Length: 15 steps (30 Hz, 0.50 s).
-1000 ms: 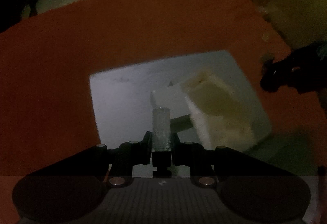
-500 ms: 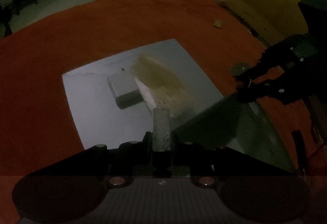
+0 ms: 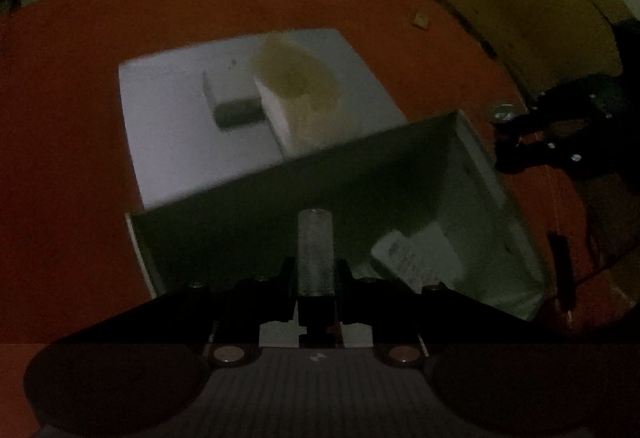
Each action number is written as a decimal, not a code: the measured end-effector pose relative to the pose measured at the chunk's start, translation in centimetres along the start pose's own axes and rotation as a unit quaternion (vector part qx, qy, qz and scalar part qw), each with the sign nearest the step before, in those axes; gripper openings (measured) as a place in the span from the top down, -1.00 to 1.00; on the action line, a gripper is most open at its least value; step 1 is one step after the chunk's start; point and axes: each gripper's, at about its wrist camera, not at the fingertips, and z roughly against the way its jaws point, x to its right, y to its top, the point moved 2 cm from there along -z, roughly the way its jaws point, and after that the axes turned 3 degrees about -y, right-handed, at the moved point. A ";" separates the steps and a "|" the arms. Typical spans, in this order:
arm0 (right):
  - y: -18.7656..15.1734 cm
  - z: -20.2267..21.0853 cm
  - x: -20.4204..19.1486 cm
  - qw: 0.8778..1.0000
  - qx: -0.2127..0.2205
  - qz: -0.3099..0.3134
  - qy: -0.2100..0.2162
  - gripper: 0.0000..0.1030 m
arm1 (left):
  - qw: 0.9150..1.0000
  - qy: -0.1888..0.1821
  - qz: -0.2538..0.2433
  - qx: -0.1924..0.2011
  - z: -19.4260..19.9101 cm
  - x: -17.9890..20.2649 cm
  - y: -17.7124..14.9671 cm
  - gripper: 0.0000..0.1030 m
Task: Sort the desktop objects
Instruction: 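Carry the vial and black mount into the white box with both tools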
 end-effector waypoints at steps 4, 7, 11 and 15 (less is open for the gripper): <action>-2.1 -1.0 -1.0 1.000 -0.011 0.004 0.026 0.16 | 1.000 -0.004 -0.015 -0.006 -1.1 0.3 -1.5 0.70; -3.8 -2.4 -1.7 0.999 -0.028 0.009 0.033 0.16 | 0.999 0.007 -0.043 -0.008 -2.1 0.9 -2.4 0.70; -5.8 -4.3 -2.3 0.998 -0.052 0.019 0.033 0.16 | 0.998 -0.006 -0.053 -0.021 -3.6 1.3 -3.4 0.70; -7.1 -5.6 -2.9 0.996 -0.070 0.031 0.034 0.16 | 0.997 -0.006 -0.071 -0.038 -4.9 1.8 -4.3 0.70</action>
